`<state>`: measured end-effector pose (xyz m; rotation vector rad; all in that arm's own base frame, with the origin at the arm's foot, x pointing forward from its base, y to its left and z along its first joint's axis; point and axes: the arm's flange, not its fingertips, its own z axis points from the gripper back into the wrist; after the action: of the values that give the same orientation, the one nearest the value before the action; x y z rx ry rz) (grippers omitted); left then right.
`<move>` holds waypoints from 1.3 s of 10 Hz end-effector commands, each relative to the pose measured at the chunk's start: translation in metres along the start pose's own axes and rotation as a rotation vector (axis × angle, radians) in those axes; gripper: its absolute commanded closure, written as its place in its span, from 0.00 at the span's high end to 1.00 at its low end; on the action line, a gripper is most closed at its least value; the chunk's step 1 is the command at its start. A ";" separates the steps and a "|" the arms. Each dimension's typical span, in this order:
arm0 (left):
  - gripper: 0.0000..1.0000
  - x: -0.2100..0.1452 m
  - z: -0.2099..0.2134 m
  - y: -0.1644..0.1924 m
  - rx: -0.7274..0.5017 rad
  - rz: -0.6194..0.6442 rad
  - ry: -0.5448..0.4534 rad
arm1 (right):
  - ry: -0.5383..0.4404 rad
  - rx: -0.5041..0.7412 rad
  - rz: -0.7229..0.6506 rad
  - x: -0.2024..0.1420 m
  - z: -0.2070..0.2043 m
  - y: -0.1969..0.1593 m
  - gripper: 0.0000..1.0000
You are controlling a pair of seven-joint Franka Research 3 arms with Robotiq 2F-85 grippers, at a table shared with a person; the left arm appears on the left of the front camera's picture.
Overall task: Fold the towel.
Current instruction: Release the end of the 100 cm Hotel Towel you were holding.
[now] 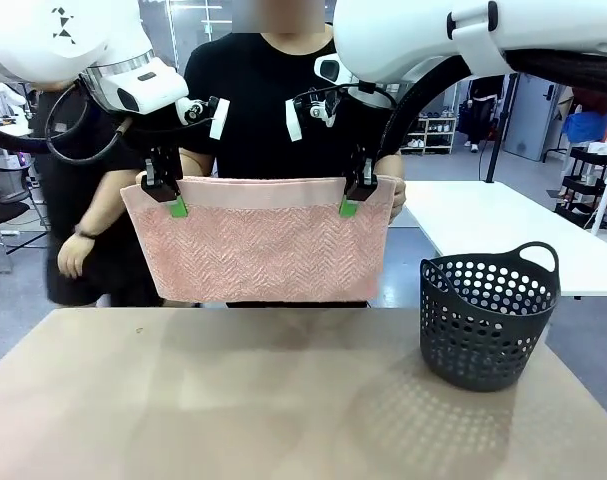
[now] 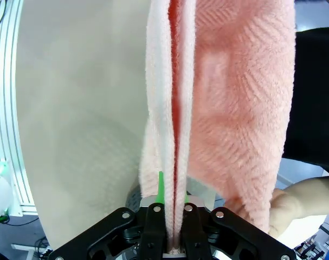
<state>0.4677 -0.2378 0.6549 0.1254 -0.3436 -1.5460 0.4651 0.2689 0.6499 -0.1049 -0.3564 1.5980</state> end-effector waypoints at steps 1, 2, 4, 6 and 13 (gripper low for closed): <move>0.00 -0.001 0.001 0.000 0.002 0.001 0.001 | 0.000 -0.002 -0.001 -0.002 0.001 -0.001 0.00; 0.00 -0.001 0.001 0.000 0.002 0.001 0.001 | 0.000 -0.002 -0.001 -0.002 0.001 -0.001 0.00; 0.00 -0.001 0.001 0.000 0.002 0.001 0.001 | 0.000 -0.002 -0.001 -0.002 0.001 -0.001 0.00; 0.00 -0.001 0.001 0.000 0.002 0.001 0.001 | 0.000 -0.002 -0.001 -0.002 0.001 -0.001 0.00; 0.00 -0.001 0.001 0.000 0.002 0.001 0.001 | 0.000 -0.002 -0.001 -0.002 0.001 -0.001 0.00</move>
<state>0.4672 -0.2390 0.6549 0.1255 -0.3437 -1.5482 0.4651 0.2689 0.6499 -0.1049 -0.3564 1.5980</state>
